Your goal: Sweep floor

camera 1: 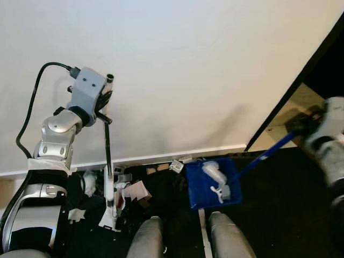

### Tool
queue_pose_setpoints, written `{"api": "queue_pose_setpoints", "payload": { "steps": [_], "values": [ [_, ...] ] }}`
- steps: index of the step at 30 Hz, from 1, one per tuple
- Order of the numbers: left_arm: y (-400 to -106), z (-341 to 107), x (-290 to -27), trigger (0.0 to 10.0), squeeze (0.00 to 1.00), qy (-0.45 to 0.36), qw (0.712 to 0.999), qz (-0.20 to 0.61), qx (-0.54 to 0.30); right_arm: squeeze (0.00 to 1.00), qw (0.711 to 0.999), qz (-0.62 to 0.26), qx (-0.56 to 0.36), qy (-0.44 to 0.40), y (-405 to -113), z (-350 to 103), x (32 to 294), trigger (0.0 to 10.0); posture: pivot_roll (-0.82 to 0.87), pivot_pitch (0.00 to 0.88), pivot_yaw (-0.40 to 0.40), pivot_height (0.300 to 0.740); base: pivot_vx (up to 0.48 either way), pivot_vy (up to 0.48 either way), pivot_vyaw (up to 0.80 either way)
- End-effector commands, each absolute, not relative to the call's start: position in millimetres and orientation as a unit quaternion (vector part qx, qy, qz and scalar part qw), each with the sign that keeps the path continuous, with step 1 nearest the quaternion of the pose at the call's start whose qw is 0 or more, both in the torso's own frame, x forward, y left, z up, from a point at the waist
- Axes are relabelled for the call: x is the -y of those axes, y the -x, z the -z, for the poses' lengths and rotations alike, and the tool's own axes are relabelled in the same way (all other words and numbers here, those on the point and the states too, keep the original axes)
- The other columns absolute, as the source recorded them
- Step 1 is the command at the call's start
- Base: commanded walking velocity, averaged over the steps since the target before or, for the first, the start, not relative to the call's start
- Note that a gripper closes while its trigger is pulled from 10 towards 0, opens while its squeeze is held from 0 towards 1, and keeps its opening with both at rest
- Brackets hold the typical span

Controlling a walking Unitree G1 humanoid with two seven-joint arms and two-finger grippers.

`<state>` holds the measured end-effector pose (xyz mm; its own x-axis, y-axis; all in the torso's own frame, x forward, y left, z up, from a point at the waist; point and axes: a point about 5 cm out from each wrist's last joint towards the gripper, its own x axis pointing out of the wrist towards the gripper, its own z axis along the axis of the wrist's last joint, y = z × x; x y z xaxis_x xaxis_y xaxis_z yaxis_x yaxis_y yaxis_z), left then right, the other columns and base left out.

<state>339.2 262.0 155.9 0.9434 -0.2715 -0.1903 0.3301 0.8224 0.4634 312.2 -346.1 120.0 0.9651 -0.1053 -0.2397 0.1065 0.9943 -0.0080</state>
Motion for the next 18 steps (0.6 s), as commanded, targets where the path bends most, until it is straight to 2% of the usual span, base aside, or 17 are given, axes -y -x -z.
{"api": "queue_pose_setpoints", "payload": {
  "steps": [1,7,10,12,18],
  "values": [
    [-335.5,-166.2,-277.9,10.0,0.00,-0.285,0.944,0.151,-0.064,0.00,0.991,0.066,-0.115,0.014,-307.4,-130.6,360.8,10.0,0.04,0.076,0.013,0.740,0.000,0.000,0.00],
    [-327.5,-154.0,-284.4,10.0,0.00,-0.288,0.938,0.165,-0.097,0.00,0.990,0.086,-0.108,0.018,-301.7,-138.6,374.4,10.0,0.03,0.080,0.016,0.740,0.000,0.000,0.00],
    [-325.0,-143.8,-280.6,10.0,0.00,-0.282,0.938,0.171,-0.110,0.00,0.990,0.083,-0.111,0.014,-302.3,-134.1,371.0,10.0,0.03,0.080,0.018,0.740,0.000,0.000,0.00],
    [-323.0,-132.8,-273.1,10.0,0.00,-0.273,0.938,0.179,-0.120,0.00,0.990,0.071,-0.122,0.008,-304.3,-123.2,360.9,10.0,0.03,0.083,0.020,0.740,0.000,0.000,0.00],
    [-327.2,-111.1,-243.4,10.0,0.00,-0.188,0.963,0.168,-0.095,0.00,0.988,0.032,-0.152,-0.014,-310.9,-90.7,322.7,10.0,0.05,0.100,0.011,0.740,0.000,0.000,0.00]
  ]
}}
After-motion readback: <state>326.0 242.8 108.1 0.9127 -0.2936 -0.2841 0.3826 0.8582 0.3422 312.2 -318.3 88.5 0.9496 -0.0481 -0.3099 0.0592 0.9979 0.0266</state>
